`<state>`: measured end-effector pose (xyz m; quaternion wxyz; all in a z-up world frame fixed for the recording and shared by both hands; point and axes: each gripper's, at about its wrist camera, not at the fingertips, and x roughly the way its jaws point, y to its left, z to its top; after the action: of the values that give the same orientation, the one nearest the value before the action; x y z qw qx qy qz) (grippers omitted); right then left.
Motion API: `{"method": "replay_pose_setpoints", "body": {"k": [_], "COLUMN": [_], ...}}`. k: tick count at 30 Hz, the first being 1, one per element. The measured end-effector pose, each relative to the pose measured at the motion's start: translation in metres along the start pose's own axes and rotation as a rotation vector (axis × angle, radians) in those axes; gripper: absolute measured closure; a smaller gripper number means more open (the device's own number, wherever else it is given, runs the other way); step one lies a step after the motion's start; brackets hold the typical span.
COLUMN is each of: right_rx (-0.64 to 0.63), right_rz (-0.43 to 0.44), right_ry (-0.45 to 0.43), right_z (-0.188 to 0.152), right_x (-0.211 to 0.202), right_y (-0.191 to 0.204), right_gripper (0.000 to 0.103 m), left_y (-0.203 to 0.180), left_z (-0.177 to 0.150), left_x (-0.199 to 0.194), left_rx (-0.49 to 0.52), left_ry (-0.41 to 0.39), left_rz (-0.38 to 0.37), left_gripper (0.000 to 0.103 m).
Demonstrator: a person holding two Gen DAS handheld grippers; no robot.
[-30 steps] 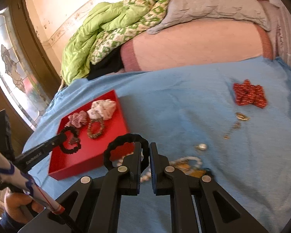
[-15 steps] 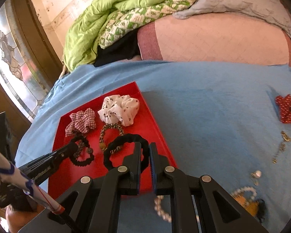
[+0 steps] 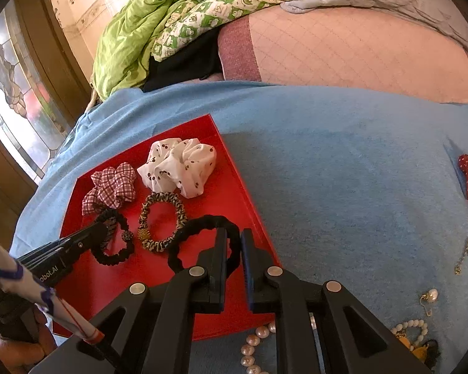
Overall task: Organize jewelry
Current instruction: 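Open both grippers to drop the black hair ties into the tray, then move both grippers back toward the pearl bracelet and pearl earring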
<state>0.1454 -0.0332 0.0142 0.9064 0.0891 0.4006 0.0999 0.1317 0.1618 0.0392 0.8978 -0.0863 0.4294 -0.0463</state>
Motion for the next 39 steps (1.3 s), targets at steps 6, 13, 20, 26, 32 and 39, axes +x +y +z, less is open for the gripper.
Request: {"method": "replay_pose_setpoints", "body": {"k": [6,13,20,26,32,39], "right_rx": [0.016,-0.002,-0.002,0.000,-0.001,-0.016], "right_rz": [0.010,0.010,0.011,0.020,0.036,0.044], "right_ry": [0.009,0.011,-0.001,-0.013,-0.022,-0.012], "right_z": [-0.003,-0.006,-0.004,-0.003,-0.004,-0.007], "right_x": [0.001,0.003,0.000,-0.005,-0.015,-0.016], "right_y": [-0.004,0.000,0.000,0.002,0.006,0.011], "right_gripper": [0.092,0.091,0.086,0.084,0.083,0.079], "left_y": [-0.004,-0.004,-0.003,-0.005,-0.013,-0.015], "left_z": [-0.002,-0.002,-0.001,0.000,-0.002,-0.002], "left_x": [-0.001,-0.002,-0.007,-0.009,-0.013,-0.013], "left_rx": [0.016,0.021,0.019,0.026,0.056,0.070], "left_ry": [0.003,0.006,-0.015,-0.023,-0.039,-0.041], "left_rz": [0.009,0.017,0.028,0.033,0.054,0.063], "left_gripper": [0.096,0.093,0.071,0.071,0.061,0.061]}}
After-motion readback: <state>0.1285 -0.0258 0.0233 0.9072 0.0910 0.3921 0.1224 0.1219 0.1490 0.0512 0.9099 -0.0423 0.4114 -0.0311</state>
